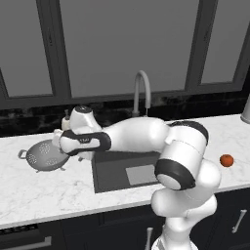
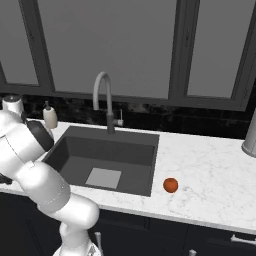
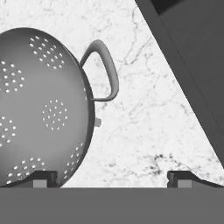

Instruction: Put the colander in the sink, put the orange in the colander, and turn on the sink faucet and pour water over the colander.

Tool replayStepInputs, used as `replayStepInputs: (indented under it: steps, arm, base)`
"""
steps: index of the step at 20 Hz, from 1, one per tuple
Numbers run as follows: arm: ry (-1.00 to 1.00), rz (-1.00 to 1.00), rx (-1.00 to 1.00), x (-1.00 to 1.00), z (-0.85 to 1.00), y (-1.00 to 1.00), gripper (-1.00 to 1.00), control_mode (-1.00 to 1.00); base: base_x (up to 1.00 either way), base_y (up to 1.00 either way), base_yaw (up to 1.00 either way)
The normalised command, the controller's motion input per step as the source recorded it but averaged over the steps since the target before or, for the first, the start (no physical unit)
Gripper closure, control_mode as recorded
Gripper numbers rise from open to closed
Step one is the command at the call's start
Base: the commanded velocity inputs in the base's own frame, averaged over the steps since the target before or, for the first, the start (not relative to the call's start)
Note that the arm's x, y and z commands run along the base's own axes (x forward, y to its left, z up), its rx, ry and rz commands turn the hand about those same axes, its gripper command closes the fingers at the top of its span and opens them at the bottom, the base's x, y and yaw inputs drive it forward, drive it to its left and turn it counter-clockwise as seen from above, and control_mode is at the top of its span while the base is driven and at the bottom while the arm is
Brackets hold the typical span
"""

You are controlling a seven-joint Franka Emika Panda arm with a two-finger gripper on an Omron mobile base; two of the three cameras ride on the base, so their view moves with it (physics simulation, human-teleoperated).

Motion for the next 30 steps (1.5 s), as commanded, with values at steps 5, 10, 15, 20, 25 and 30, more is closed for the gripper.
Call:
replayStepInputs:
  steps: [5,10,15,20,25,30]
  arm:
    - [0.0,0.0,0.0,0.35,-0.11,0.08,-1.0,-1.0]
    - [0.01,0.0,0.0,0.26,-0.23,0.11,-1.0,-1.0]
    - [0.0,0.0,0.0,0.14,-0.21,0.15,-1.0,-1.0]
    - [0.0,0.0,0.0,0.16,-0.15,0.09,-1.0,-1.0]
    - [0.0,0.0,0.0,0.12,-0.19,0.06,-1.0,-1.0]
    - [0.02,0.0,0.0,0.0,-0.37,0.0,1.0,-1.0]
  base:
    - [0.0,0.0,0.0]
    - [0.0,0.0,0.0]
    - [0.0,0.0,0.0]
    - [0.0,0.0,0.0]
    - [0.0,0.0,0.0]
    - [0.0,0.0,0.0]
